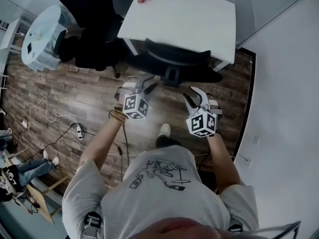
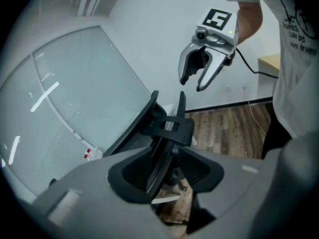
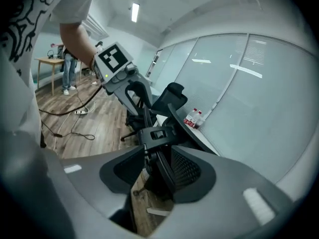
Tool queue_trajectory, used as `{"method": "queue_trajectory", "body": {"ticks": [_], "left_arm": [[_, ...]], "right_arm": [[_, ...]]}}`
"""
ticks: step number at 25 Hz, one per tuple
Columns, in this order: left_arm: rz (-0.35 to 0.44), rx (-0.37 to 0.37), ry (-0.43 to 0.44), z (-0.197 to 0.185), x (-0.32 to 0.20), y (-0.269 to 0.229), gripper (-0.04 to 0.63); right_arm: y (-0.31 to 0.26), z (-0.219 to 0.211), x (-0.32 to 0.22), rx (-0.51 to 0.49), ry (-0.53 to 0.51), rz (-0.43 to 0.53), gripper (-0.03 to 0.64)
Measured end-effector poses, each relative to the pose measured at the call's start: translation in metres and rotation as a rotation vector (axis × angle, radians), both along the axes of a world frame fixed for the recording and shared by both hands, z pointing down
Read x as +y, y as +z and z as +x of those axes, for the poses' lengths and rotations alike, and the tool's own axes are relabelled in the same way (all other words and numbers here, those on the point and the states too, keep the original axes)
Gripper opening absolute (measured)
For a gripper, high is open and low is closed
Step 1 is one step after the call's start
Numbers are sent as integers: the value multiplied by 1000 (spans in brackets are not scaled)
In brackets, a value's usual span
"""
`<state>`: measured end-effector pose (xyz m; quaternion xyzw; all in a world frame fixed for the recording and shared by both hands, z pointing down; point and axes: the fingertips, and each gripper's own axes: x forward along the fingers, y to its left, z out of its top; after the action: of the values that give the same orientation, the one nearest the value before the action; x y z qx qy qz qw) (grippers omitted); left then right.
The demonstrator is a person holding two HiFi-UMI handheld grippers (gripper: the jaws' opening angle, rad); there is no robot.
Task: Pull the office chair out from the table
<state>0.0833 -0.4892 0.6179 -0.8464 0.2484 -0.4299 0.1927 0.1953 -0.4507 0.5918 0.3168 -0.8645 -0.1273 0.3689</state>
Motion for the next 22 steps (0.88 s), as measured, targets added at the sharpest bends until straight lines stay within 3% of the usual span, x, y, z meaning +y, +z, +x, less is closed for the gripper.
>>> {"method": "queue_trajectory", "body": {"ticks": [11, 15, 22], "left_arm": [[-15, -298, 95, 2, -49, 75, 213], [-30, -352, 129, 6, -51, 83, 124], [-23, -371, 122, 4, -48, 86, 110]], "right_arm": [[89, 23, -70, 322, -41, -47, 227], [104, 25, -74, 351, -52, -75, 138], [108, 24, -70, 382, -56, -65, 123]]}}
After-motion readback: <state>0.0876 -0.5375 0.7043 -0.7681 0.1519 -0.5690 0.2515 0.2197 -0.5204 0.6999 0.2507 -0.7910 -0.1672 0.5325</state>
